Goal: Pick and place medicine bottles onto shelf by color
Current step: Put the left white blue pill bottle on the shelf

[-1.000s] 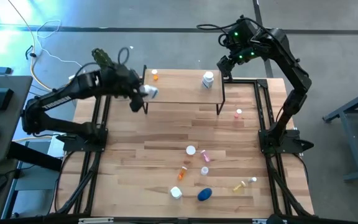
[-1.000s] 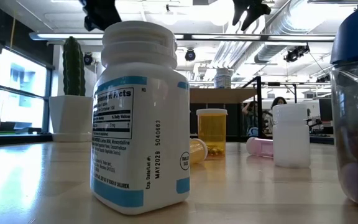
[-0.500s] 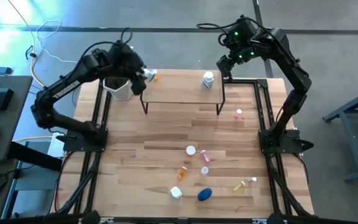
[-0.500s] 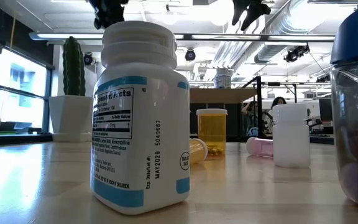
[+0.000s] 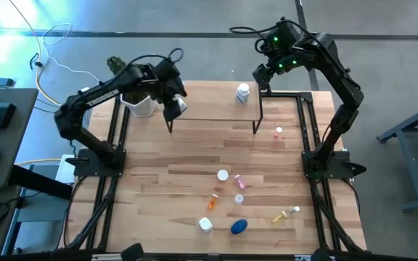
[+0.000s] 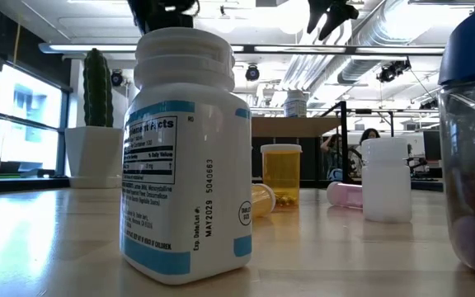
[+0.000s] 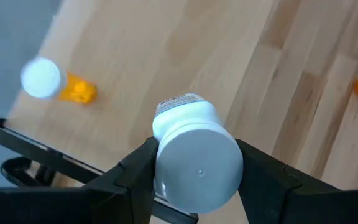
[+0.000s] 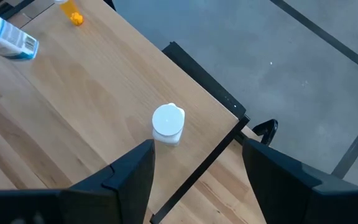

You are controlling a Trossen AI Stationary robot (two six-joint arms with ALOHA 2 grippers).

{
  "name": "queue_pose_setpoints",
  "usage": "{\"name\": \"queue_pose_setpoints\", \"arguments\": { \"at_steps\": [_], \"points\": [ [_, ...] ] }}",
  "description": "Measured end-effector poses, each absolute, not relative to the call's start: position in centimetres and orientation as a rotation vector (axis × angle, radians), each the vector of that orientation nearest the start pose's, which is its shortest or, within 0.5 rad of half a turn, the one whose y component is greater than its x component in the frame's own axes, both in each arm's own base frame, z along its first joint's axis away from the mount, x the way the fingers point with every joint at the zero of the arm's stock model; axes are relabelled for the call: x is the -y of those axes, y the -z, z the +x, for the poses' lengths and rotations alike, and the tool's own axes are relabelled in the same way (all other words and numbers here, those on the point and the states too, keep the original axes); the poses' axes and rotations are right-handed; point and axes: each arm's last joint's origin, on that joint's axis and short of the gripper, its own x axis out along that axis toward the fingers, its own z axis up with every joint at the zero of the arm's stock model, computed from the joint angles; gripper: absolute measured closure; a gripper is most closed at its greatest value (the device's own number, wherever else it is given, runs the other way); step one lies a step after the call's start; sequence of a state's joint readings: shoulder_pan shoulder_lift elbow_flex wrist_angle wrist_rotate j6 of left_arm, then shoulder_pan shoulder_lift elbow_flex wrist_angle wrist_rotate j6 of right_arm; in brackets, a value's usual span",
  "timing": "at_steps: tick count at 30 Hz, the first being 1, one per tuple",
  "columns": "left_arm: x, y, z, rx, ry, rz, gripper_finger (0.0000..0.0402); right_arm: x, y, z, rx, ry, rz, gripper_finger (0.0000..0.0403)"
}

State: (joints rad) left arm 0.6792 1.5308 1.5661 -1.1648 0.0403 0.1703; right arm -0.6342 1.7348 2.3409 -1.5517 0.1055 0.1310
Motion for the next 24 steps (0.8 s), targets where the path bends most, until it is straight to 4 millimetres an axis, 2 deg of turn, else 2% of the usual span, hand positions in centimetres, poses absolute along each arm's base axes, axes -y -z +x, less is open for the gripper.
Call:
{"name": "queue_pose_setpoints", "arguments": {
  "at_steps": [4, 15, 24],
  "points": [
    [-18.70, -33.81, 23.28, -1.179, -0.466, -0.265, 0.0229, 17.24, -47.46, 22.92, -0.889, 0.745, 0.368, 0.0169],
    [-18.84, -33.66, 23.36, -1.200, -0.454, -0.223, 0.0226, 17.24, -47.46, 22.92, -0.889, 0.745, 0.369, 0.0169],
    [-19.25, -33.70, 23.76, -1.164, -0.484, -0.193, 0.0183, 17.24, -47.46, 22.92, -0.890, 0.744, 0.367, 0.0169]
  ]
}}
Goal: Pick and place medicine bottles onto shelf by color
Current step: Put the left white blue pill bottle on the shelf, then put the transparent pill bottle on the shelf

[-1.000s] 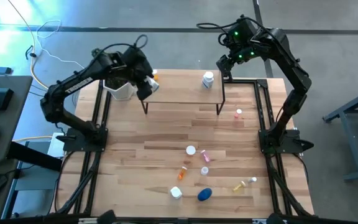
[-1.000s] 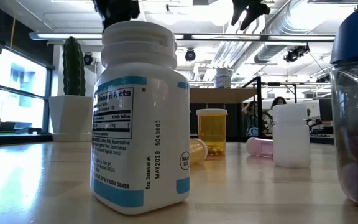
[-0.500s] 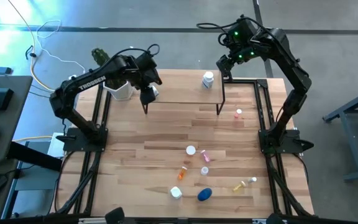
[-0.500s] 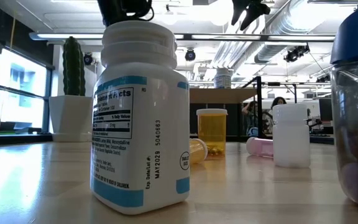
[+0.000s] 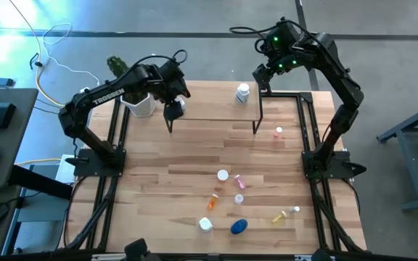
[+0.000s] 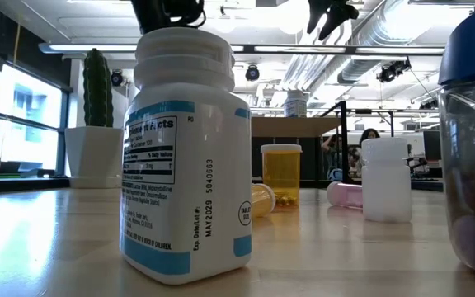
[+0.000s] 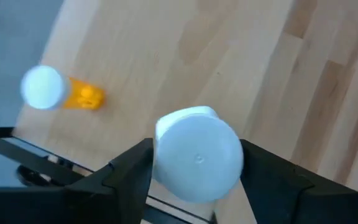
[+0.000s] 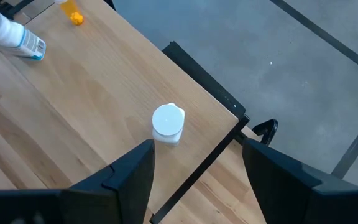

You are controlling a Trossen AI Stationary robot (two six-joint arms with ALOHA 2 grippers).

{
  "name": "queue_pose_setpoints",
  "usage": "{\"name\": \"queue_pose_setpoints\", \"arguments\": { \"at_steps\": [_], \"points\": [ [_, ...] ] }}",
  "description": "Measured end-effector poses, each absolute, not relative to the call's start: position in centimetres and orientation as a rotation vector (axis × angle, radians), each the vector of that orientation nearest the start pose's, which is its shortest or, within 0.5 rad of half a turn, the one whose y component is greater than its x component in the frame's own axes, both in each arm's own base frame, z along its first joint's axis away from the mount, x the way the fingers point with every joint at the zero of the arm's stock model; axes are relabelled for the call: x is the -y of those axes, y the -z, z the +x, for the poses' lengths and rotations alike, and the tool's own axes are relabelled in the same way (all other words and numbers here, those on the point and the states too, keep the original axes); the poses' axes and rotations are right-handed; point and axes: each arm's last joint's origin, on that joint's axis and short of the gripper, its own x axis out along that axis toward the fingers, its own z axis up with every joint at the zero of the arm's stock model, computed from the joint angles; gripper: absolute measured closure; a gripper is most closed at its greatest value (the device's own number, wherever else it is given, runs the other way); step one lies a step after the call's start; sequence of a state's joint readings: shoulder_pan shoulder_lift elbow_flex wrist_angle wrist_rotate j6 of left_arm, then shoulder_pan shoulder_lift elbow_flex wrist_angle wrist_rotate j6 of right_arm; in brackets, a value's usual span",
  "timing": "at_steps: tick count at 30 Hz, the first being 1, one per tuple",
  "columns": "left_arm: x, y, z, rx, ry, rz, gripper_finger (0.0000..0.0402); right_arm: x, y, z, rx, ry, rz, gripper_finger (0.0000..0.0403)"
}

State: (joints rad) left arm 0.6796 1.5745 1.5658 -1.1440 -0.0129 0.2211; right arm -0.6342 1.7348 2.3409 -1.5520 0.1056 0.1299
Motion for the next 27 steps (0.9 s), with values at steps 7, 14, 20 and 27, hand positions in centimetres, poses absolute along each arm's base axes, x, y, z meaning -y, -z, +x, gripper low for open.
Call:
{"name": "queue_pose_setpoints", "arguments": {
  "at_steps": [7, 14, 20, 27],
  "points": [
    [-19.5, -33.7, 23.6, -1.194, -0.570, -0.140, 0.0173, 17.2, -47.4, 22.9, -0.900, 0.736, 0.352, 0.0169],
    [-19.4, -34.4, 23.7, -1.162, -0.525, -0.141, 0.0172, 16.7, -47.4, 22.9, -0.925, 0.697, 0.316, 0.0169],
    [-19.2, -36.6, 23.7, -1.112, -0.547, -0.122, 0.0172, 15.7, -47.8, 23.1, -0.923, 0.652, 0.275, 0.0169],
    [-18.6, -39.2, 23.0, -1.082, -0.579, -0.155, 0.0172, 14.5, -48.5, 22.5, -0.899, 0.627, 0.247, 0.0169]
  ]
}}
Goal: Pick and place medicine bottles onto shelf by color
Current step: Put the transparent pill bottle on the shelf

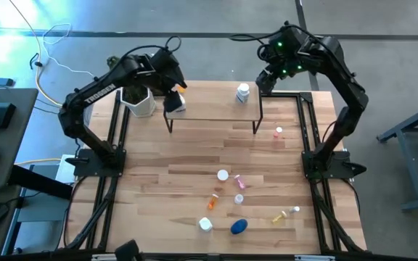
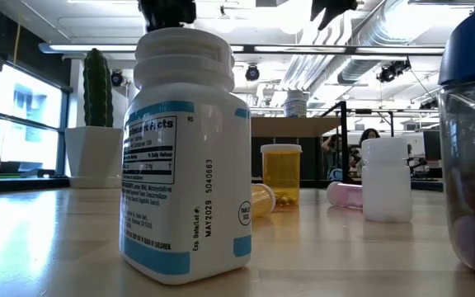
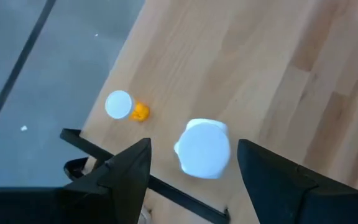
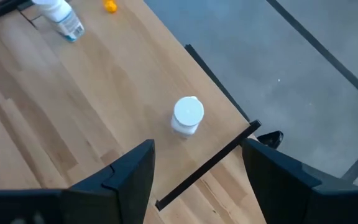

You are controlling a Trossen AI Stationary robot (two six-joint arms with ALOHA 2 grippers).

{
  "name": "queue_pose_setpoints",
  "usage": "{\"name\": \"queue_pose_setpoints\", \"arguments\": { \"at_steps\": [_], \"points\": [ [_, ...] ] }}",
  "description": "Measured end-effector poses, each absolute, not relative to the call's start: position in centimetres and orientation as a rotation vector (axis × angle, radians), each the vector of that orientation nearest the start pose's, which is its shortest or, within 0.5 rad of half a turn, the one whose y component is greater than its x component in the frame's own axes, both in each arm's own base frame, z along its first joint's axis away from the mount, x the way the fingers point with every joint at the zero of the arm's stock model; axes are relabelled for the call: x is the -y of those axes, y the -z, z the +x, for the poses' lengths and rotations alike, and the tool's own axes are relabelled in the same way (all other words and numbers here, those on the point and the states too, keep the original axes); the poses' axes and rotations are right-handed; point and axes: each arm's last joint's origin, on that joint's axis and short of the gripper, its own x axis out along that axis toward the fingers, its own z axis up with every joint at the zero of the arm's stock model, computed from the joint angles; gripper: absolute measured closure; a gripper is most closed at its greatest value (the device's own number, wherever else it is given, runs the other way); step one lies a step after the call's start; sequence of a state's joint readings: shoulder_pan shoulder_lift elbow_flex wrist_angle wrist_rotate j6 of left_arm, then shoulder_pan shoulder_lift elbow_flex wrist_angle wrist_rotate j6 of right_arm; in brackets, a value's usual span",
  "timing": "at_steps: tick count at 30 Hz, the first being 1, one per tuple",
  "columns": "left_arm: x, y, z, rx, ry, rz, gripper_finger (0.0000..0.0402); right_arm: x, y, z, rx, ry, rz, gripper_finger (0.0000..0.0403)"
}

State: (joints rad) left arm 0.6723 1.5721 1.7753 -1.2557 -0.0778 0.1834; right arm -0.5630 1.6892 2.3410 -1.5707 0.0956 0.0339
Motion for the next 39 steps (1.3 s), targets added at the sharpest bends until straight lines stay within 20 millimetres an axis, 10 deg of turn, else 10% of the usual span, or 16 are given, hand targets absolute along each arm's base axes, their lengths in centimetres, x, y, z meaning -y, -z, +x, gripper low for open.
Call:
{"name": "queue_pose_setpoints", "arguments": {
  "at_steps": [8, 24, 39],
  "points": [
    [-14.9, -40.7, 21.9, -0.969, -0.439, -0.258, 0.0172, 11.9, -50.2, 20.8, -0.829, 0.569, 0.214, 0.0169],
    [-6.9, -36.1, 18.4, -0.665, -0.345, -0.325, 0.0172, 5.5, -51.5, 20.8, -0.721, 0.550, 0.281, 0.0169],
    [-2.7, -35.0, 17.0, -0.617, -0.173, -0.331, 0.0172, -0.6, -43.1, 22.7, -1.000, 0.548, 0.530, 0.0169]
  ]
}}
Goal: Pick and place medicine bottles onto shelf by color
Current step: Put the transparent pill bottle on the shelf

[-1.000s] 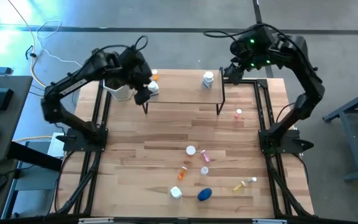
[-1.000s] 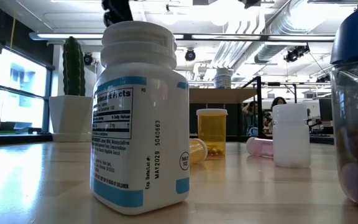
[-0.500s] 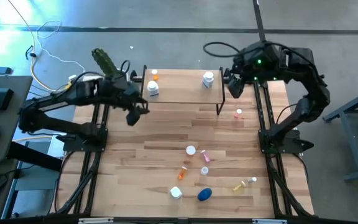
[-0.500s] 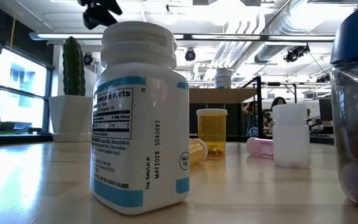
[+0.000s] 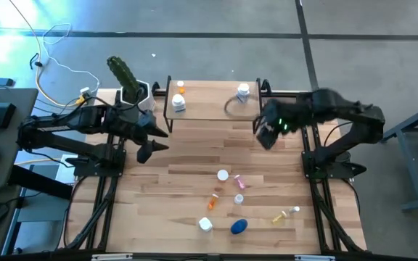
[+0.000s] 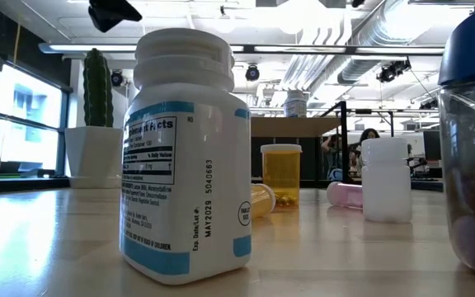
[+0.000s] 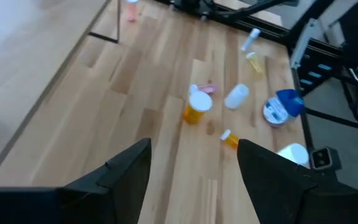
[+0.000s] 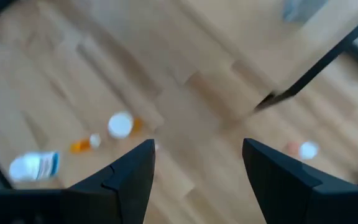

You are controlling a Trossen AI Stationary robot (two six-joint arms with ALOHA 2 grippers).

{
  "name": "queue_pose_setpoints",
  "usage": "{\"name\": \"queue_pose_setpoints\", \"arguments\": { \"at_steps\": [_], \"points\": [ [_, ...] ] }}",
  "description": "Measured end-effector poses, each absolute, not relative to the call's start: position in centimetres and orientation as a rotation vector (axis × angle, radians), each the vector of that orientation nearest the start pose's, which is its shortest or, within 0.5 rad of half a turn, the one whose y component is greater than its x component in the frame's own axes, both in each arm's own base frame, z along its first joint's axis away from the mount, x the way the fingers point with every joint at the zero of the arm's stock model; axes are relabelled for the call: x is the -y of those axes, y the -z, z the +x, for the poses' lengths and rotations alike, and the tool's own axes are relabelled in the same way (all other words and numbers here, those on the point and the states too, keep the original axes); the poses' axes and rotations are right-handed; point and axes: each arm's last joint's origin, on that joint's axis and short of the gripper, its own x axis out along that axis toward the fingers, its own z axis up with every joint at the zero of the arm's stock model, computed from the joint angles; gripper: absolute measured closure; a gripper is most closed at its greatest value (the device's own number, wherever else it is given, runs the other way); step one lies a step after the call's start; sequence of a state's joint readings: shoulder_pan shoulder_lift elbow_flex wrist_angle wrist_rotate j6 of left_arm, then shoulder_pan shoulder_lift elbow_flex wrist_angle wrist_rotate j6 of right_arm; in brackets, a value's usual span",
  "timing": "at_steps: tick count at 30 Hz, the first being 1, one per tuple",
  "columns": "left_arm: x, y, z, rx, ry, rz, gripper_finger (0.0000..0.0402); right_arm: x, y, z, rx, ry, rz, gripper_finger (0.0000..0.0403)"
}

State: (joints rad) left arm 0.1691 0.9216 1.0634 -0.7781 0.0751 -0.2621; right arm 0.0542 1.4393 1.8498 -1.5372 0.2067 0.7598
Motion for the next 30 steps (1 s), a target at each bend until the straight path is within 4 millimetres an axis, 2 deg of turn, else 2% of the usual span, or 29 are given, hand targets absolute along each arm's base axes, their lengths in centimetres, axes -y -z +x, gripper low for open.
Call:
{"name": "queue_pose_setpoints", "arguments": {
  "at_steps": [6, 15, 23, 30],
  "points": [
    [-2.0, -35.0, 17.1, -0.623, -0.137, -0.316, 0.0172, -5.0, -39.8, 23.6, -1.082, 0.475, 0.535, 0.0169],
    [-1.3, -35.0, 17.2, -0.631, -0.096, -0.304, 0.0172, -10.3, -35.9, 25.0, -1.073, 0.244, 0.603, 0.0169],
    [-0.8, -35.0, 17.2, -0.636, -0.076, -0.291, 0.0172, -12.3, -31.8, 25.1, -1.130, 0.186, 0.601, 0.0169],
    [-0.5, -35.0, 17.2, -0.635, -0.091, -0.274, 0.0172, -13.6, -28.9, 25.2, -1.061, 0.119, 0.487, 0.0169]
  ]
}}
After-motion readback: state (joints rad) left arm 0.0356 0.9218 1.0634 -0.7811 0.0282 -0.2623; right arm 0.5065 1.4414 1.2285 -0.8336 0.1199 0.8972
